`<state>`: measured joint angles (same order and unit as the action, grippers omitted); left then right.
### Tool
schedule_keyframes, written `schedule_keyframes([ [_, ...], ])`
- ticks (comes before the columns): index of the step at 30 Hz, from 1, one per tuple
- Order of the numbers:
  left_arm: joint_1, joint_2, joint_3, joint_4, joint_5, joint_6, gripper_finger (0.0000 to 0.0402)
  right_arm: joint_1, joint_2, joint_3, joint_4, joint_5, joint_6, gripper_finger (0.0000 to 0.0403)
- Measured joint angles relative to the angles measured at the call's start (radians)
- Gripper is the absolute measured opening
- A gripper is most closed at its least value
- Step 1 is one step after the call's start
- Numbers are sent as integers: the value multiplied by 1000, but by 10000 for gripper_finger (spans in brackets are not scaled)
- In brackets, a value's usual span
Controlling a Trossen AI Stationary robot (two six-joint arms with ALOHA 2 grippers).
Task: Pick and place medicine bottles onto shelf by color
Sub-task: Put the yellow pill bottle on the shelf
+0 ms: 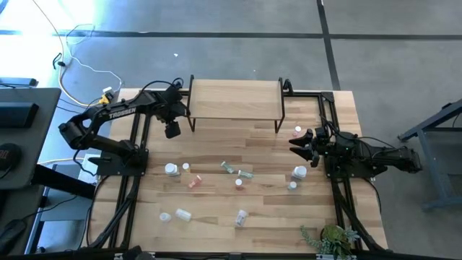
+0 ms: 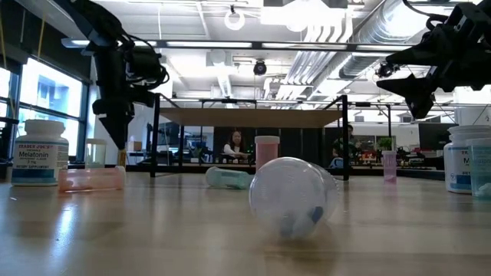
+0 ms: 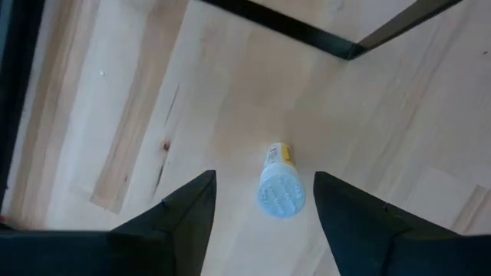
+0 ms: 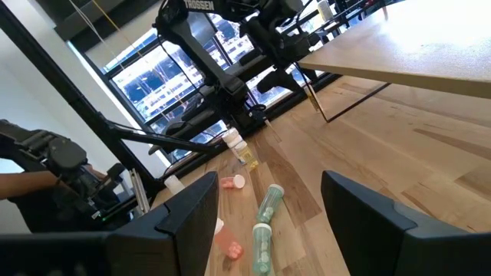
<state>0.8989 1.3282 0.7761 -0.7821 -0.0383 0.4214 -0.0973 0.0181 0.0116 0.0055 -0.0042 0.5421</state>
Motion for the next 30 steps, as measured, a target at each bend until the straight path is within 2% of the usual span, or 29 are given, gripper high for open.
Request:
schedule_keyframes([
  [19,0,15,0,2,31,0,81,0,0,0,0,0,0,222],
  [30,0,14,0,-8,31,-44,77,0,0,0,0,0,0,222],
])
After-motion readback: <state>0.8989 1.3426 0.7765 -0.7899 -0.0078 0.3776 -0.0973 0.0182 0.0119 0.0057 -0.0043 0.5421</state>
